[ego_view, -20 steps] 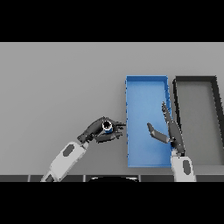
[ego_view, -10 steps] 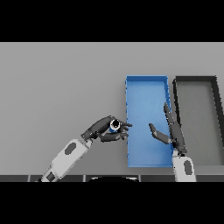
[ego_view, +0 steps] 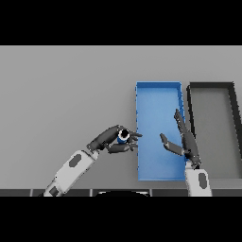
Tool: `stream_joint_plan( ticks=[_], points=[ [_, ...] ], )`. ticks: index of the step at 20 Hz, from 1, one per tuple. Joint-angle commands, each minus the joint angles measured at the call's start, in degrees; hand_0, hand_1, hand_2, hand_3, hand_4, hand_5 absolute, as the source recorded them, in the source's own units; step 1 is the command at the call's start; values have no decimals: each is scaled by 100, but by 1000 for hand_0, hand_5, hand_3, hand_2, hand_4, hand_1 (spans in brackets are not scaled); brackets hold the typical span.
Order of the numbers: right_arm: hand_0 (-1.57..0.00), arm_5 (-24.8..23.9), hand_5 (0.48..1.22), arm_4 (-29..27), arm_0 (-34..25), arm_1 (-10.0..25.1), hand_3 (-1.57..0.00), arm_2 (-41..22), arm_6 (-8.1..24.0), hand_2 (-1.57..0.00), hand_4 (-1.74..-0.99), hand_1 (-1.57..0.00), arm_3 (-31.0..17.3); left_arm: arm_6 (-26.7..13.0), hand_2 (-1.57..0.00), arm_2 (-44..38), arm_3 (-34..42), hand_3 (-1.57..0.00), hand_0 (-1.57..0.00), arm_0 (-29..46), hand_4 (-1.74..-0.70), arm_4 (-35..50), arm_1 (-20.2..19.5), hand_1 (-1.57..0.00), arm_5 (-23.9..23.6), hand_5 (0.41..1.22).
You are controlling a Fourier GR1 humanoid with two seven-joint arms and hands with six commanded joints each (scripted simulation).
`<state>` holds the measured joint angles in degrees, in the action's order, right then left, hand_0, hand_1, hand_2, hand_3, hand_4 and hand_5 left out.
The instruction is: Pick up the blue pipe and place it into the blue bin.
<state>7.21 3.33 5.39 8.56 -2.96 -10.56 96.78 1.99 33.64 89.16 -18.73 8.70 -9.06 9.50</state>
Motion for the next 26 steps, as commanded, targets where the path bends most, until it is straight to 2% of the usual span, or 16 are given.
stream_joint_plan(
  ticks=[1,5,8,11,13,15,18,20,22,26],
  points=[
    [1,312,604,-436,-15,106,1,77,82,1,-1197,1,169,4,-1571,5,-25,-1438,-1571,9,-1731,5,32,-1571,-2,1221],
    [1,1198,550,-1317,-329,650,1,-49,772,1,-1232,1,768,29,-1571,14,21,-1440,-1571,-2,-1730,-15,1,-1571,56,1221],
    [1,1537,518,-1522,-677,960,1,-357,1290,1,-1274,1,1288,65,-1571,-2,-13,-1440,-1571,52,-1731,-28,-15,-1571,70,1221],
    [1,1863,522,-1886,-1106,1170,1,-583,1662,1,-1305,1,1551,-28,-1571,0,-28,-1439,-1571,36,-1732,-87,15,-1571,19,1221],
    [1,1969,522,-2018,-1390,1258,1,-761,1981,1,-1297,1,1710,-10,-1571,-1,-8,-1437,-1571,29,-1732,-116,-11,-1571,41,1221],
    [1,2040,526,-2080,-1763,1237,1,-935,2246,1,-1297,1,1672,-67,-1571,15,-100,-1435,-1571,-47,-1732,-195,53,-1571,20,1221],
    [1,2225,532,-2043,-2225,1174,1,-1191,2382,1,-1304,1,1580,0,-1571,30,-90,-1437,-1571,10,-1732,-130,104,-1571,79,1221],
    [1,2348,530,-2061,-2504,1124,1,-1294,2490,1,-1282,1,1414,63,-1571,11,-128,-1441,-1571,21,-1731,-140,82,-1571,124,1221],
    [1,2452,531,-1990,-2746,918,1,-1497,2512,1,-1260,1,1242,220,-1571,-51,-200,-1469,-1571,-22,-1730,-89,90,-1571,196,1221],
    [1,2446,520,-1846,-3137,595,1,-1700,2765,1,-1226,1,880,118,-1571,-141,-274,-1511,-1571,-94,-1730,80,72,-1571,355,1221]
  ],
)
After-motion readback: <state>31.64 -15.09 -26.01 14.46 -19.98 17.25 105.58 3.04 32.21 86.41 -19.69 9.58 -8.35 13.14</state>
